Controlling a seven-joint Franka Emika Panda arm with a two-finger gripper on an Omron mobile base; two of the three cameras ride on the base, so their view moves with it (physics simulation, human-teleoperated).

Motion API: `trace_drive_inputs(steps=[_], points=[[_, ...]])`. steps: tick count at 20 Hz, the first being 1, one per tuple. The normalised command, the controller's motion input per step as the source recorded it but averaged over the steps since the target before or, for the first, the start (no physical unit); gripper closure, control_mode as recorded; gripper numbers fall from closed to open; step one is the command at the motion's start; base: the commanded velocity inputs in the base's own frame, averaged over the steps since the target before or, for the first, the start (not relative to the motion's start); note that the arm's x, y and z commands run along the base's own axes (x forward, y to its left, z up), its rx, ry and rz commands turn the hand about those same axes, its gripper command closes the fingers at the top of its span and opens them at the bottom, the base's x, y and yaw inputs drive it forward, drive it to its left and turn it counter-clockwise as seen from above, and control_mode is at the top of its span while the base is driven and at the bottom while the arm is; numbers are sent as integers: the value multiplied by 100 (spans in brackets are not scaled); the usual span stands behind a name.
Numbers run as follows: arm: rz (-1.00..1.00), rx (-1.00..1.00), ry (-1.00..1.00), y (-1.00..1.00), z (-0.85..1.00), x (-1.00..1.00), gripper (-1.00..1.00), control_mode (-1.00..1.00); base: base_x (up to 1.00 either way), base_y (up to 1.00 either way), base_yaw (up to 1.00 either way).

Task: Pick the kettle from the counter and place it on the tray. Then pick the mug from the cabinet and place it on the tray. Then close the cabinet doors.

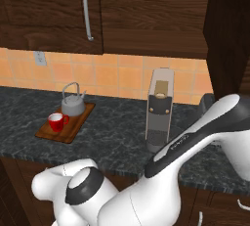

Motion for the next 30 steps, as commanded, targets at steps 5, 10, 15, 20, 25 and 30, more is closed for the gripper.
trace_drive_inputs(steps=[5, 10, 15, 20, 25, 30], points=[[8, -5, 11, 0, -3, 21, -100, -100, 0, 0, 0], [10, -6, 5, 5, -2, 1, -100, -100, 0, 0, 0], [12, -9, 0, 26, 0, -2, -100, -100, 0, 0, 0], [12, -11, 0, 41, 0, -13, -100, -100, 0, 0, 0], [12, -10, 0, 47, 0, -16, -100, -100, 0, 0, 0], [9, -10, 0, 64, 1, -6, -100, -100, 0, 0, 0]])
